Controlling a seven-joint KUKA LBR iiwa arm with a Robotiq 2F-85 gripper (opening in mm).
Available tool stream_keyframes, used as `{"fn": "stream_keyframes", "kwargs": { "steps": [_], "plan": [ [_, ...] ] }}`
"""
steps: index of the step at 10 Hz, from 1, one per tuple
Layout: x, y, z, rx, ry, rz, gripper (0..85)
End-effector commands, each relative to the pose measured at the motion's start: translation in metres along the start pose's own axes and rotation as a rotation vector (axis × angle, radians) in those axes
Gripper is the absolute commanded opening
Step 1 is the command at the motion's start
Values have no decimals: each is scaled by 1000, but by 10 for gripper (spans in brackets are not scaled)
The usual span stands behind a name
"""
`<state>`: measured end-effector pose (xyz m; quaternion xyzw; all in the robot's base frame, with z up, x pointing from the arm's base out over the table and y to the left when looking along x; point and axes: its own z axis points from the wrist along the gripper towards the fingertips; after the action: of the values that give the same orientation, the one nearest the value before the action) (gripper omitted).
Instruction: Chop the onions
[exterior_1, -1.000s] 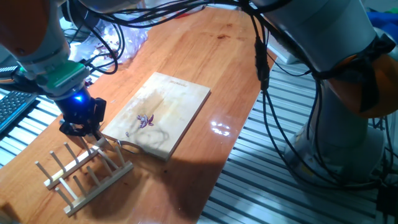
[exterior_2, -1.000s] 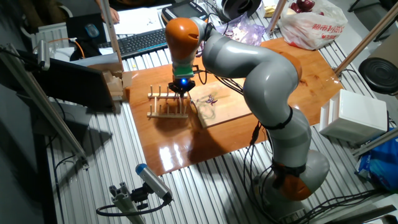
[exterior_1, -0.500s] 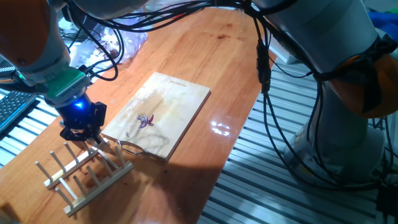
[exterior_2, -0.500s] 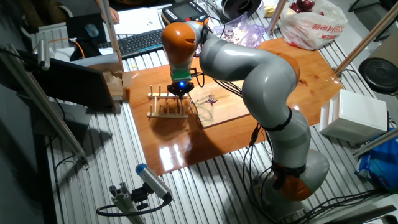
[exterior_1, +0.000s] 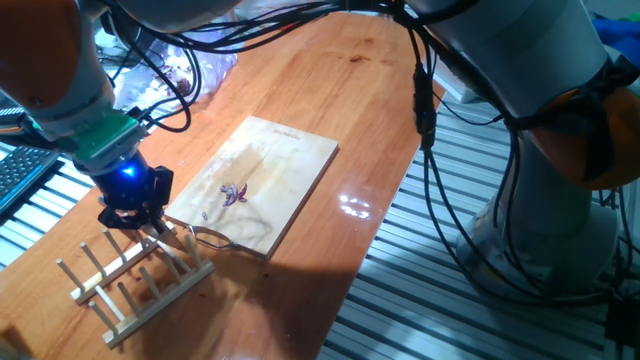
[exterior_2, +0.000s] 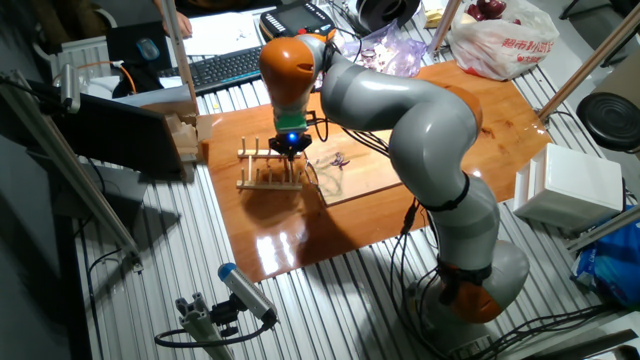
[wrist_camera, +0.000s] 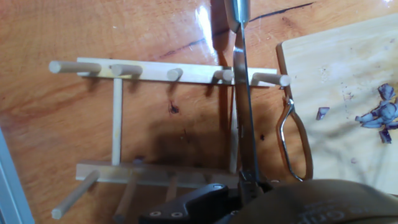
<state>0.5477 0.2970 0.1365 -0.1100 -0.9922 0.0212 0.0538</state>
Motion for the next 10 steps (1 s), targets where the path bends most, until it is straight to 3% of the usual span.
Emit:
{"fn": "stream_keyframes", "kwargs": {
  "steps": [1, 2, 3, 4, 7, 9, 10],
  "plan": [
    [1, 2, 2, 3, -4, 8, 0],
    [2, 3, 3, 12, -12, 17, 170],
    [2, 3, 3, 14, -15, 18, 170],
    [2, 3, 3, 20, -16, 19, 340],
    [1, 2, 0, 33, -17, 14, 340],
    [-4, -4, -15, 42, 13, -20, 340],
    [-9, -15, -26, 48, 23, -62, 340]
  ]
}}
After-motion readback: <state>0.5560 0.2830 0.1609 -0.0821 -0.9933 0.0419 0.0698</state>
